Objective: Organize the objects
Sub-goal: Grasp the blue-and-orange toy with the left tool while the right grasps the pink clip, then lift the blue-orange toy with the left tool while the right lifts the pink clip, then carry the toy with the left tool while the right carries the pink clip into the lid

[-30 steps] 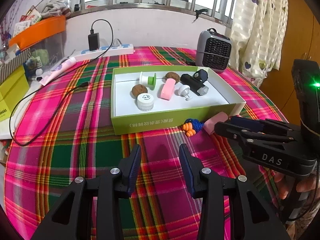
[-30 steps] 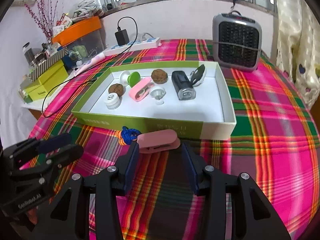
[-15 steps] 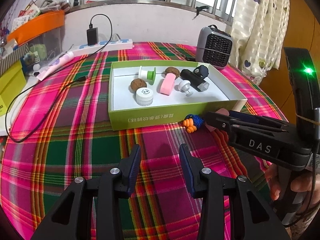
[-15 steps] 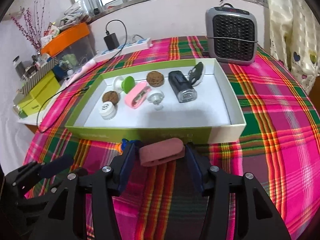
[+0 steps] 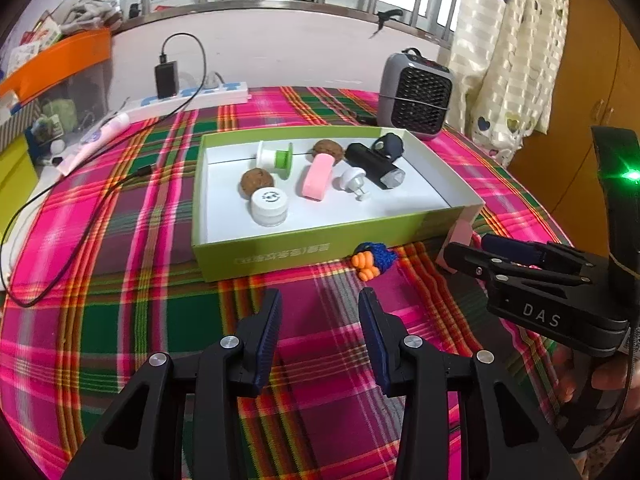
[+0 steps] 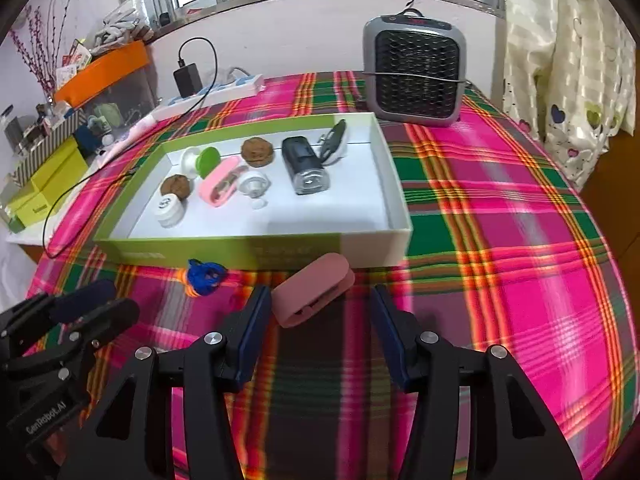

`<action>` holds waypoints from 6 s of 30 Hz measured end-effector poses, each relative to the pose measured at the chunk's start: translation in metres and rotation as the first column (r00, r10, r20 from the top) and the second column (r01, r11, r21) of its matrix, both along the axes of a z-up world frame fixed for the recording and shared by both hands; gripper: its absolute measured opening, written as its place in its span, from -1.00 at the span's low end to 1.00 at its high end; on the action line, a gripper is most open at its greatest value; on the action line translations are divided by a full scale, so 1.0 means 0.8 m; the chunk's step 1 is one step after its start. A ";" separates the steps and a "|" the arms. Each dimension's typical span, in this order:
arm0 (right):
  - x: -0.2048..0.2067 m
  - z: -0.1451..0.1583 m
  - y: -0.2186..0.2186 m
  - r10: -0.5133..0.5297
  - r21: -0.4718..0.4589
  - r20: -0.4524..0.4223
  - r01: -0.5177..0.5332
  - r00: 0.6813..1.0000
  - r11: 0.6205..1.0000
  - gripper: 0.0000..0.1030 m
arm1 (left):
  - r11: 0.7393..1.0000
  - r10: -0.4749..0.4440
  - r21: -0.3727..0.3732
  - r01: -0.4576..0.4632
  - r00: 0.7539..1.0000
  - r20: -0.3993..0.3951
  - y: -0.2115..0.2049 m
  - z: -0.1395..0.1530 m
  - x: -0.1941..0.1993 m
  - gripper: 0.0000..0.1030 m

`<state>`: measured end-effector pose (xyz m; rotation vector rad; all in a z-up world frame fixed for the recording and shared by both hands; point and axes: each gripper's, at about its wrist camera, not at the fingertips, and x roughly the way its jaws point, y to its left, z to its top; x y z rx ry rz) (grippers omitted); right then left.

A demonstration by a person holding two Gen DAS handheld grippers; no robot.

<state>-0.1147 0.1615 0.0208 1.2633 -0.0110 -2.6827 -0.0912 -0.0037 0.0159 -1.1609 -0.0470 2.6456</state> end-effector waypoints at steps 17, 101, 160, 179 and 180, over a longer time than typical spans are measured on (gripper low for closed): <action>0.009 0.003 0.027 -0.041 -0.003 -0.007 0.041 0.999 0.999 0.02 | 0.997 -0.078 0.012 0.077 0.997 0.028 0.036 -0.002 -0.027 -0.17; 0.006 -0.008 0.027 0.014 0.007 -0.003 -0.014 1.000 1.000 -0.53 | 0.995 -0.104 -0.003 0.104 0.993 0.052 0.071 -0.013 -0.037 -0.75; 0.015 0.046 0.020 0.089 -0.037 -0.132 -0.095 0.987 0.995 -0.62 | 0.998 -0.043 0.045 0.045 0.998 -0.047 0.039 0.035 -0.024 -0.76; -0.058 0.045 0.020 0.099 -0.040 -0.106 -0.104 0.989 0.994 -0.63 | 0.999 0.003 0.044 -0.002 1.000 -0.025 0.018 0.027 -0.076 -0.76; -0.062 0.044 0.020 0.101 -0.041 -0.098 -0.105 0.990 0.994 -0.62 | 0.999 0.006 0.043 -0.005 1.000 -0.023 0.018 0.026 -0.078 -0.76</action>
